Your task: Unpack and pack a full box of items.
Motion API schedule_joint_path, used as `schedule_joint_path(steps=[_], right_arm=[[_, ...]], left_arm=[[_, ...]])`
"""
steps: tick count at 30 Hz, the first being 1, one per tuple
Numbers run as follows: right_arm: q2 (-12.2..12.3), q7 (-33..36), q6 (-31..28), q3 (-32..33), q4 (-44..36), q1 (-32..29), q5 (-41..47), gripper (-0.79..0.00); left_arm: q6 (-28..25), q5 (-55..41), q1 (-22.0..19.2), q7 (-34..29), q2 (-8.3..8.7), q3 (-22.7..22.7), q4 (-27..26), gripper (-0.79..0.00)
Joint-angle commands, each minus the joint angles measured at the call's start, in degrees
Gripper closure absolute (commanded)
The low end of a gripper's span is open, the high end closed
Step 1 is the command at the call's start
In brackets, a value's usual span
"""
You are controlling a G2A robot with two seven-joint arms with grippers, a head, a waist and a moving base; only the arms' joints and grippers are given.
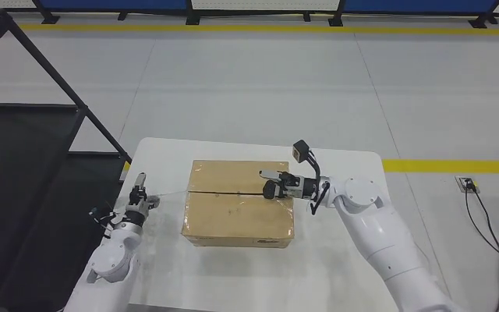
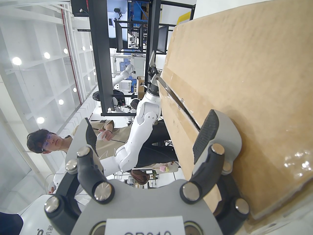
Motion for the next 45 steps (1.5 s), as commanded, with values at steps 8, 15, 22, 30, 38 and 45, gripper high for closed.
schedule_joint_path(steps=[8,15,22,30,38,45], right_arm=[[-0.08,-0.11,-0.37,-0.52,0.92,0.41,0.41,-0.785],[0.01,-0.21,-0.83,-0.52,1.27,0.23,0.75,-0.785],[-0.11,-1.12,-1.87,-1.07,1.59,0.13,0.57,-0.785],[-0.02,-1.05,-3.73,-0.99,1.65,-0.11,0.94,-0.785],[0.1,-0.51,-4.36,-0.96,1.74,-0.09,1.23,-0.785],[0.23,-0.01,-4.68,-0.86,2.05,-0.12,1.56,-0.785]], left_arm=[[-2.02,2.76,1.8,5.73,-0.06,-2.67,-6.45,-0.785],[-2.8,6.31,4.58,9.41,-0.06,-4.81,-14.89,-0.785],[-1.27,7.41,6.5,10.88,-0.16,-6.81,-20.34,-0.785],[0.76,8.18,6.93,13.29,-0.52,-7.64,-21.55,-0.785],[3.14,6.06,4.08,13.29,-0.8,-8.97,-16.37,-0.785],[0.9,5.87,1.21,11.31,-0.87,-9.73,-11.81,-0.785]])
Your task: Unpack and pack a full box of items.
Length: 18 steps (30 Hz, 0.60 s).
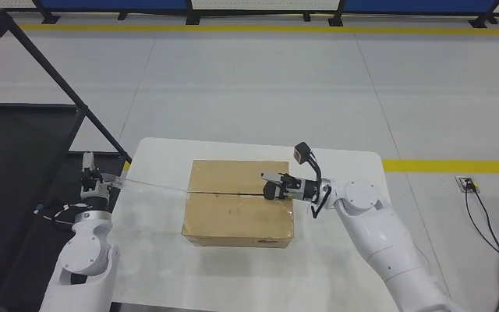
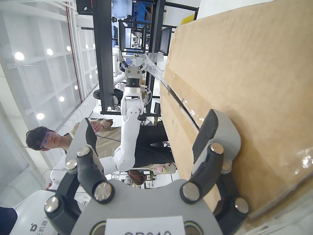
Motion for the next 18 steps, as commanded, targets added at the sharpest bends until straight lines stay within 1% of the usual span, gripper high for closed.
schedule_joint_path(steps=[1,6,12,18], right_arm=[[0.02,0.09,-0.05,0.02,0.11,-0.05,0.18,-0.785],[0.1,-0.03,-0.43,0.21,0.36,-0.23,0.69,-0.785],[0.03,-0.42,-0.29,-0.13,0.62,-0.16,0.79,-0.785],[0.03,-1.06,-2.21,-0.1,0.11,-0.54,0.97,-0.785]], left_arm=[[-1.05,0.1,-0.36,-0.18,-0.05,-0.2,0.25,-0.785],[-3.1,0.59,1.04,-0.02,-0.13,-1.07,-3.07,-0.785],[-3.11,1.64,2.84,1.07,-0.3,-1.85,-8.53,-0.785],[-2.48,3.82,3.41,1.34,-0.46,-1.59,-11.67,-0.785]])
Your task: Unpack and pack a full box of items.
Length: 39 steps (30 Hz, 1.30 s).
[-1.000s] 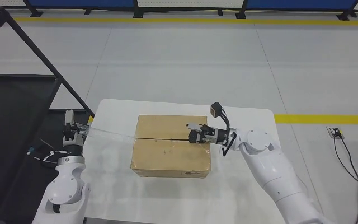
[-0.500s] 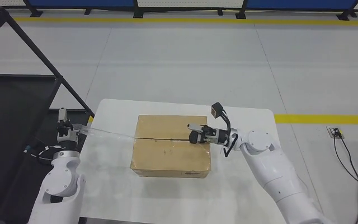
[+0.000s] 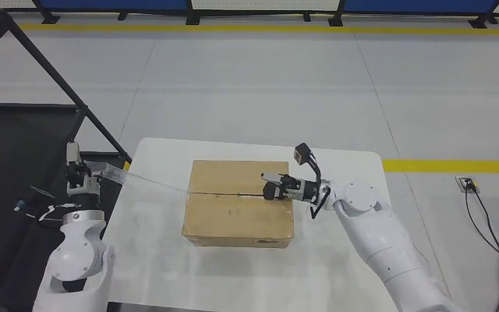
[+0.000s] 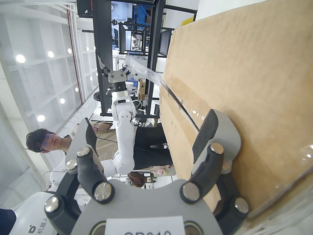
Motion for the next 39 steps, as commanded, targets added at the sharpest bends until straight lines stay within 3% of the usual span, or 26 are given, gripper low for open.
schedule_joint_path(steps=[1,11,18,27,39], right_arm=[[0.17,0.16,-1.25,0.58,-0.41,-0.41,0.61,-0.785],[2.16,1.14,-4.75,5.98,-5.3,-4.84,2.68,-0.785],[3.73,1.45,-5.24,10.18,-9.73,-8.99,3.83,-0.785],[4.98,2.48,-5.31,13.33,-11.45,-11.8,5.28,-0.785],[5.95,3.58,-5.28,14.9,-11.33,-12.48,6.64,-0.785]], left_arm=[[0.14,1.11,0.02,0.07,-0.07,0.39,-0.95,-0.785],[0.44,8.13,0.78,1.3,-0.45,2.74,-8.23,-0.785],[2.92,15.08,-0.25,1.78,-0.86,6.81,-12.51,-0.785],[7.05,21.82,-3.98,0.76,-1.67,14.18,-12.78,-0.785],[8.61,29.27,-5.6,-0.67,-2.89,22.94,-12.38,-0.785]])
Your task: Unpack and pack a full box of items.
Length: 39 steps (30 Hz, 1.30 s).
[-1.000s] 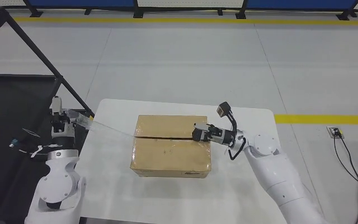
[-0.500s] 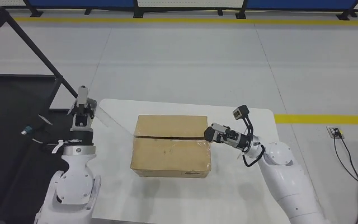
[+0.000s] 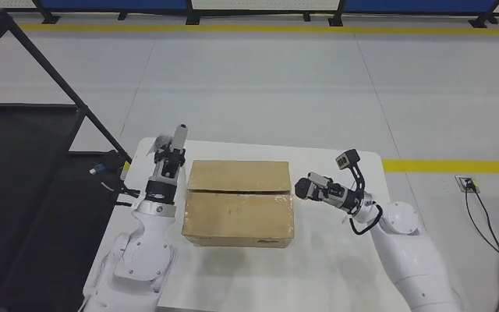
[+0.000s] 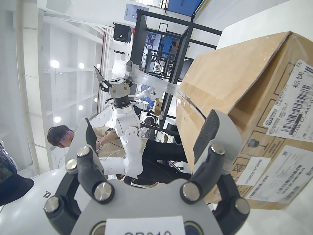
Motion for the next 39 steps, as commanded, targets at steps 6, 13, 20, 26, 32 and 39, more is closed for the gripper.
schedule_joint_path(steps=[6,13,20,26,32,39], right_arm=[[0.51,0.18,-0.65,1.09,0.12,-0.48,1.24,-0.785],[1.33,0.81,-2.14,3.5,0.36,-2.29,3.37,-0.785],[2.22,1.69,-3.52,6.21,0.5,-4.7,5.67,-0.785],[2.84,2.4,-4.42,7.95,1.0,-6.05,7.49,-0.785],[3.44,2.98,-5.24,9.69,1.66,-7.25,9.22,-0.785],[4.06,3.86,-5.55,11.1,2.71,-8.01,10.64,-0.785]], left_arm=[[0.29,2.95,-0.66,-0.34,-0.72,3.67,0.58,-0.785],[1.06,5.28,-2.56,-0.32,-1.69,7.52,3.76,-0.785],[1.62,7.47,-4.87,-0.25,-2.87,11.73,7.75,-0.785],[2.02,9.19,-6.58,0.02,-3.94,14.86,10.97,-0.785],[2.1,9.81,-8.63,1.1,-5.23,17.74,14.52,-0.785],[2.5,10.57,-11.85,1.12,-6.82,20.62,19.42,-0.785]])
